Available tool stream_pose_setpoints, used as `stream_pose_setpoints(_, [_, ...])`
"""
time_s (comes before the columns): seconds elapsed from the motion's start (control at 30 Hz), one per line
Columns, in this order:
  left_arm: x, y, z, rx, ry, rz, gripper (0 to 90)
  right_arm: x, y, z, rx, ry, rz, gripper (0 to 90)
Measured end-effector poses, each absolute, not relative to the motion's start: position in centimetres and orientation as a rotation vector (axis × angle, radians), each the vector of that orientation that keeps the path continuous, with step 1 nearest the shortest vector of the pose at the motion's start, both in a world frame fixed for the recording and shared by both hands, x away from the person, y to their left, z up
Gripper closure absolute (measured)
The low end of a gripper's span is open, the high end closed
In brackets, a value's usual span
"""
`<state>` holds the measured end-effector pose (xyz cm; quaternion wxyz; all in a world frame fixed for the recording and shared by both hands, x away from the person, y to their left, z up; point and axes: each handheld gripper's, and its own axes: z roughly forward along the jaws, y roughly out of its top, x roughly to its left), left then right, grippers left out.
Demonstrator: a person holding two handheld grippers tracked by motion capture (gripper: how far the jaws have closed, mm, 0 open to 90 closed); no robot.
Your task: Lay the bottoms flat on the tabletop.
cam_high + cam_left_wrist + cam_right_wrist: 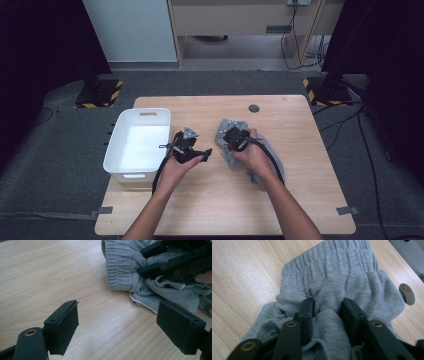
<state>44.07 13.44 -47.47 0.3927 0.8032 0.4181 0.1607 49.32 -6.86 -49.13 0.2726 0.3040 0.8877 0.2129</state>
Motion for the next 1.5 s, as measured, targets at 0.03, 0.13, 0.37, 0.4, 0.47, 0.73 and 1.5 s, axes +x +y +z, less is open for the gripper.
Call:
stream_pose_setpoints(0.03, [44.1,13.4,-47.5,2.041,1.059,0.408,17.1,49.3,-6.9,-49.1,0.819,2.393,0.571,69.0])
stream_pose_setpoints(0.13, [44.1,13.4,-47.5,2.041,1.058,0.408,17.1,49.3,-7.1,-48.8,0.843,2.392,0.598,75.7])
stream_pose_setpoints(0.37, [44.1,13.5,-47.4,2.028,1.058,0.420,17.3,48.9,-8.0,-47.2,0.886,2.369,0.708,79.7])
stream_pose_setpoints(0.4, [44.0,13.6,-47.3,2.024,1.057,0.424,17.4,48.8,-8.2,-46.9,0.890,2.369,0.718,79.9])
stream_pose_setpoints(0.47, [44.0,13.6,-47.3,2.015,1.055,0.428,17.5,48.7,-8.4,-46.5,0.906,2.365,0.754,80.3])
stream_pose_setpoints(0.73, [43.9,13.6,-47.1,2.008,1.048,0.438,17.6,47.8,-9.0,-44.6,0.925,2.354,0.900,80.8])
stream_pose_setpoints(1.5, [43.6,13.3,-47.0,2.004,1.037,0.446,17.8,47.5,-14.5,-42.1,1.071,2.284,1.168,80.4])
